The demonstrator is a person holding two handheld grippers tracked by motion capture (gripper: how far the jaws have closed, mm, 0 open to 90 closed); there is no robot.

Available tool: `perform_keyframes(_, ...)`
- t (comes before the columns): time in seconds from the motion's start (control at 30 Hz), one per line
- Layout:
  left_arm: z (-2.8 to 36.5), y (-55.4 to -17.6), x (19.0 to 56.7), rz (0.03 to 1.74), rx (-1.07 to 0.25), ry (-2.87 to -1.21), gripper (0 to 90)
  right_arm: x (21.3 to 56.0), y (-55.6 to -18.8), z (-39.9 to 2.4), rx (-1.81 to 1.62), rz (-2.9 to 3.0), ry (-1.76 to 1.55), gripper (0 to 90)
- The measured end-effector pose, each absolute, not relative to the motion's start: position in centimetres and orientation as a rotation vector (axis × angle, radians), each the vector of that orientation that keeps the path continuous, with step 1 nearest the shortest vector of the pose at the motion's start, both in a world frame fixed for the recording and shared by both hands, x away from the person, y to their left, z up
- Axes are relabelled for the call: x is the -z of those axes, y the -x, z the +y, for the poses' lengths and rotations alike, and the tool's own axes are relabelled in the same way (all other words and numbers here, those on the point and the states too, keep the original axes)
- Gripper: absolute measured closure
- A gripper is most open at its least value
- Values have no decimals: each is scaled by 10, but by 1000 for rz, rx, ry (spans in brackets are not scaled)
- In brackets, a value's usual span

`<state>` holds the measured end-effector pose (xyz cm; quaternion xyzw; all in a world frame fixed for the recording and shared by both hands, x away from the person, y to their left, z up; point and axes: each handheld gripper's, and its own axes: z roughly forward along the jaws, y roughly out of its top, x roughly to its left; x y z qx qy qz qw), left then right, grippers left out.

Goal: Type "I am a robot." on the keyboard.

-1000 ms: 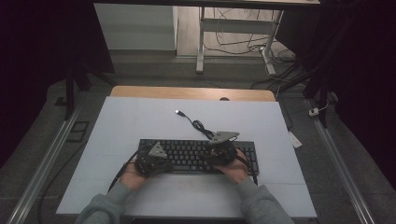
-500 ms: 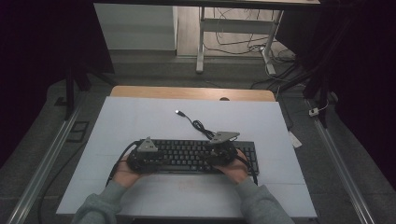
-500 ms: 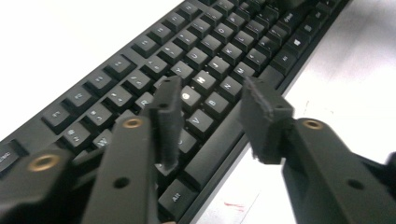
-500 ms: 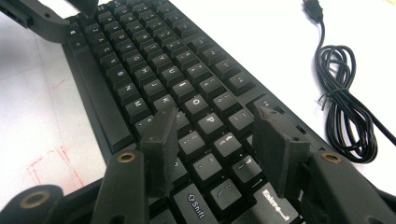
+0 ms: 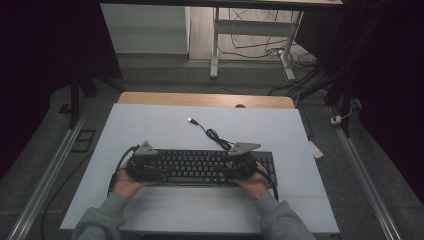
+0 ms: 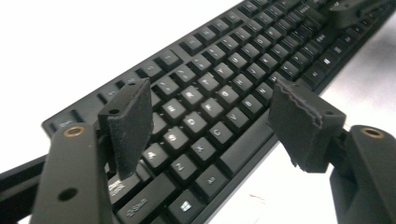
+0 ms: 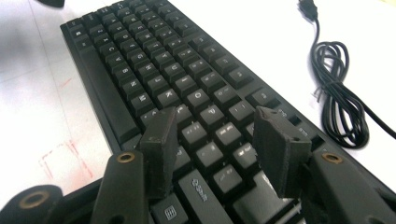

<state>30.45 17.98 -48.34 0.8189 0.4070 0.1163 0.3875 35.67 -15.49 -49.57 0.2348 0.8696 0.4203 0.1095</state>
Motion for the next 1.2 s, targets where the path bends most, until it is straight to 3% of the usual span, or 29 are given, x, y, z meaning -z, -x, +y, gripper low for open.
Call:
perform_keyframes(0.73, 189, -315, 488, 1116, -355, -2082, 336, 495, -348, -170, -1272, 2522, -686, 507)
perform_keyframes(0.87, 190, -316, 490, 1104, -368, -2101, 406, 495, -348, -170, -1273, 2524, -690, 507)
perform_keyframes(1.2, 193, -314, 494, 1073, -343, -2146, 716, 497, -349, -169, -1257, 2532, -692, 506)
